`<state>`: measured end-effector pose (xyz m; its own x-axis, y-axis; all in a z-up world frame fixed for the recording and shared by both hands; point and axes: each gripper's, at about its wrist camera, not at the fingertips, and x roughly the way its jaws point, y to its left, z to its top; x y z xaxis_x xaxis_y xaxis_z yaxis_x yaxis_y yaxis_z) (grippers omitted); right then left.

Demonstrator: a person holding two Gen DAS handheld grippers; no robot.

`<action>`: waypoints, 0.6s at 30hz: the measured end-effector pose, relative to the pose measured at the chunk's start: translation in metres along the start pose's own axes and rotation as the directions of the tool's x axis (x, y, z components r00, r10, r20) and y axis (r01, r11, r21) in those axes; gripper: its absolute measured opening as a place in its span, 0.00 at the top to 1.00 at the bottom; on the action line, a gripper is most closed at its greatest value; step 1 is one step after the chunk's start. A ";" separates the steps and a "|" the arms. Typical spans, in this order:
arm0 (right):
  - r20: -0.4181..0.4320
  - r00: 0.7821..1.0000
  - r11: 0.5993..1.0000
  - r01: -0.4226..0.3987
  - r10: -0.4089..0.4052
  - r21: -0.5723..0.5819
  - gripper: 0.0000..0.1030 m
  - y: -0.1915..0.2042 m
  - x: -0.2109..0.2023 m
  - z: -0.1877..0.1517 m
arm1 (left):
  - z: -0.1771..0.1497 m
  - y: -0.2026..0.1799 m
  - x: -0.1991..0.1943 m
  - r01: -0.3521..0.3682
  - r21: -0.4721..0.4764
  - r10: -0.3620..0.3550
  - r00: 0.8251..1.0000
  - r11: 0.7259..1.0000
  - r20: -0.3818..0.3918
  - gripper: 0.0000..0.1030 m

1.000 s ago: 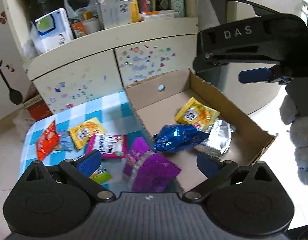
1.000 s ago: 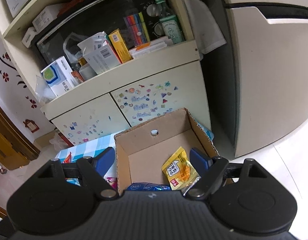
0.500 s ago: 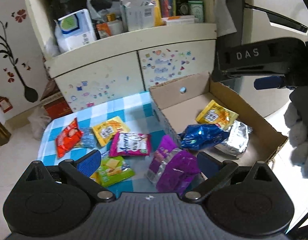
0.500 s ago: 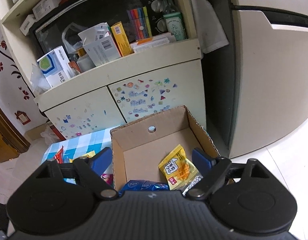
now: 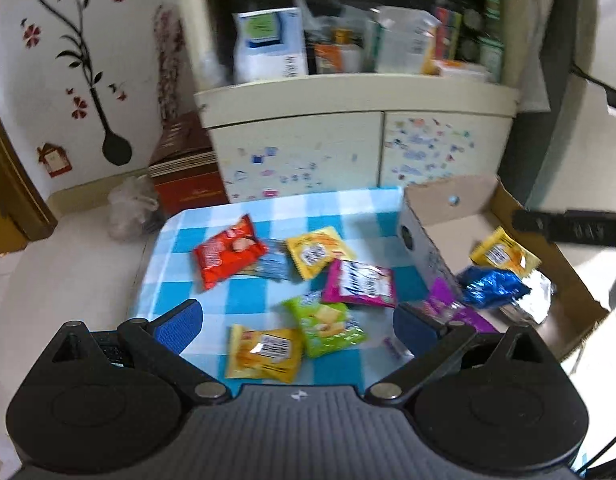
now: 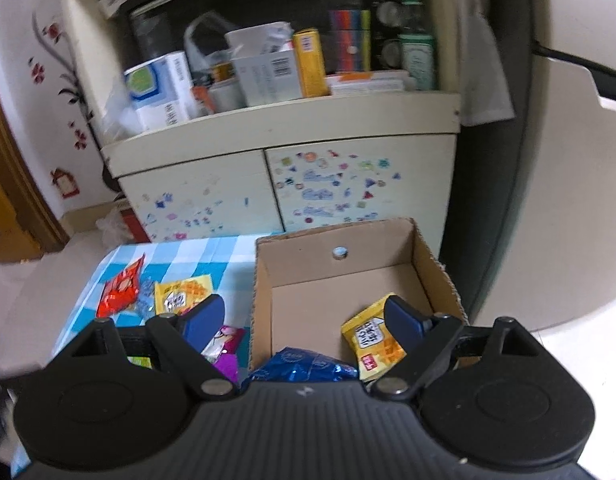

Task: Organize snacks
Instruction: 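Carry purple bag over the cardboard box with left tool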

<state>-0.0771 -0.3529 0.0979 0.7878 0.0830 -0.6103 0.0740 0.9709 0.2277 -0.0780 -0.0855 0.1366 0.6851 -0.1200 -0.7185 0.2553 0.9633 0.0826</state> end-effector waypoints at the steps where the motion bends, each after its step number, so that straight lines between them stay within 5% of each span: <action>1: -0.002 1.000 1.000 0.003 -0.003 -0.020 0.16 0.004 0.001 -0.001 | 0.001 0.007 0.001 0.002 -0.010 -0.002 1.000 1.000 0.001 0.00; 10: -0.022 0.999 0.992 -0.051 0.049 -0.111 0.16 0.022 0.001 -0.010 | -0.014 0.049 0.023 -0.017 -0.026 0.017 1.000 1.000 -0.016 0.00; 14: 0.014 0.994 0.994 -0.104 0.105 -0.046 0.17 0.007 -0.009 -0.004 | -0.022 0.060 0.035 -0.009 -0.063 0.006 0.999 0.998 -0.041 0.00; 18: 0.062 0.996 0.995 -0.063 0.059 0.072 0.17 -0.021 -0.020 0.002 | -0.029 0.051 0.042 0.051 -0.069 -0.053 0.998 0.996 -0.026 0.00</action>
<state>-0.0932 -0.3751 0.1066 0.8275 0.1259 -0.5472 0.0680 0.9449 0.3202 -0.0562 -0.0347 0.0911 0.6526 -0.1645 -0.7396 0.2419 0.9703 -0.0024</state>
